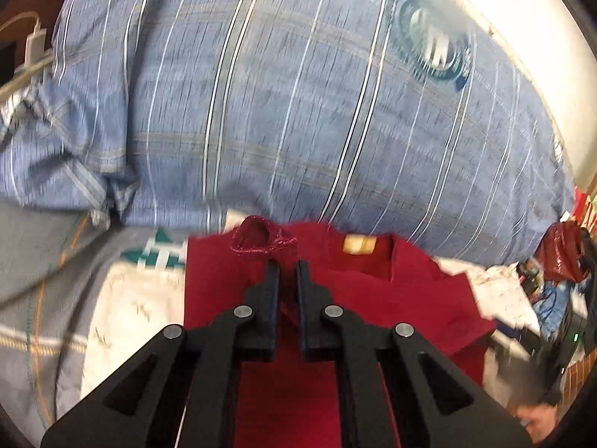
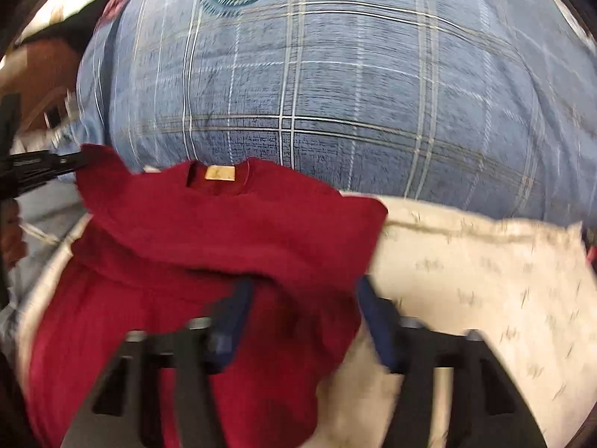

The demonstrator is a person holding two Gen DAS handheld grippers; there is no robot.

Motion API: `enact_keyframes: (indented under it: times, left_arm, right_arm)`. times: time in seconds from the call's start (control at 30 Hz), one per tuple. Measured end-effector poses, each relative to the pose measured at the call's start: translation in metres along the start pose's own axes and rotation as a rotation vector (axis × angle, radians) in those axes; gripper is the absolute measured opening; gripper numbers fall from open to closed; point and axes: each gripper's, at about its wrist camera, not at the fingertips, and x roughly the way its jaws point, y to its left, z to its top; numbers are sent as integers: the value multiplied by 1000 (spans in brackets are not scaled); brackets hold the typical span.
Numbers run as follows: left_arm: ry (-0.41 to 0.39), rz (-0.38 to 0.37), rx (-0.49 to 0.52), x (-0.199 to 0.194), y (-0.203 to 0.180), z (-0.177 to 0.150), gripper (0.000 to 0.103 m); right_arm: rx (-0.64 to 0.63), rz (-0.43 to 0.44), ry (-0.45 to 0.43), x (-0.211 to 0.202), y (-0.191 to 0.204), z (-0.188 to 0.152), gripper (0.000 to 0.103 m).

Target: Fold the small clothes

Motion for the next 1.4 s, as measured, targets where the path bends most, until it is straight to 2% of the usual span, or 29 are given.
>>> enact_keyframes:
  times: [0.07, 0.13, 0.23, 0.27, 0.3, 0.37, 0.43, 0.47, 0.5, 0.53, 0.57, 0.6, 0.63, 0.67, 0.77, 0.8, 0.83, 0.87, 0.9, 0.97, 1.03, 1.07, 1.13, 1.17, 1.3, 1.4]
  left_arm:
    - [28, 0, -17, 8, 6, -8, 6]
    - [30, 4, -20, 10, 4, -22, 6]
    - [43, 30, -18, 10, 11, -40, 6]
    - [69, 26, -33, 14, 16, -47, 6]
    - [91, 21, -45, 18, 19, -51, 6]
    - [119, 25, -68, 22, 25, -58, 7]
    - [113, 12, -67, 17, 26, -58, 8]
    - [106, 10, -56, 12, 25, -56, 13]
    - [99, 17, -45, 7, 24, -55, 24]
    - [89, 23, -35, 3, 23, -54, 31]
    - [73, 24, -26, -3, 23, -52, 42]
    - [57, 23, -19, -9, 23, -51, 46]
    - [48, 30, -10, -14, 23, -51, 47]
    - [47, 37, -6, -16, 25, -51, 48]
    - [45, 69, -5, -17, 31, -52, 54]
    - [44, 81, -15, -15, 34, -53, 54]
    - [48, 85, -26, -13, 38, -54, 54]
    - [58, 82, -45, -9, 43, -56, 54]
    - [63, 77, -56, -6, 46, -56, 54]
    - [61, 74, -72, 0, 53, -55, 54]
    - [52, 76, -69, 2, 55, -53, 54]
    - [50, 79, -70, 4, 56, -52, 54]
    - [51, 74, -75, 7, 56, -49, 54]
    - [53, 67, -76, 7, 55, -49, 54]
    - [21, 67, -50, 0, 47, -46, 54]
    - [11, 54, -49, 3, 41, -40, 57]
  right_arm:
    - [-67, -31, 9, 6, 6, 3, 13]
    - [-112, -52, 28, -1, 8, -1, 11]
    - [-117, -35, 46, -16, 2, -22, 10]
    - [-117, -45, 75, -13, 0, -31, 9]
    - [-120, -57, 115, -7, -2, -40, 4]
    - [-77, -64, 173, -2, -13, -57, 0]
    - [26, -22, 159, -16, -28, -58, 0]
    - [77, 0, 143, -25, -36, -55, 5]
    - [114, 16, 118, -33, -41, -52, 12]
    - [167, 38, 73, -43, -49, -46, 21]
    - [216, 63, 38, -50, -55, -40, 52]
    - [246, 79, 21, -52, -58, -35, 81]
    - [290, 106, -4, -51, -61, -28, 88]
    - [310, 128, -11, -45, -60, -24, 88]
    - [348, 157, 52, -6, -53, -9, 87]
    - [366, 162, 76, 10, -50, -7, 82]
    - [392, 173, 113, 27, -49, -6, 72]
    - [415, 177, 145, 39, -49, -6, 35]
    - [433, 167, 179, 48, -50, -7, 24]
    - [427, 157, 134, 39, -51, -3, 16]
    - [346, 84, 71, 22, -47, 2, 16]
    - [312, 43, 76, 24, -44, 2, 15]
    - [300, 12, 147, 44, -42, -5, 16]
    - [305, 6, 138, 46, -41, -7, 17]
    - [357, -43, 90, 20, -48, -1, 39]
    - [378, -28, 2, -5, -48, 6, 41]
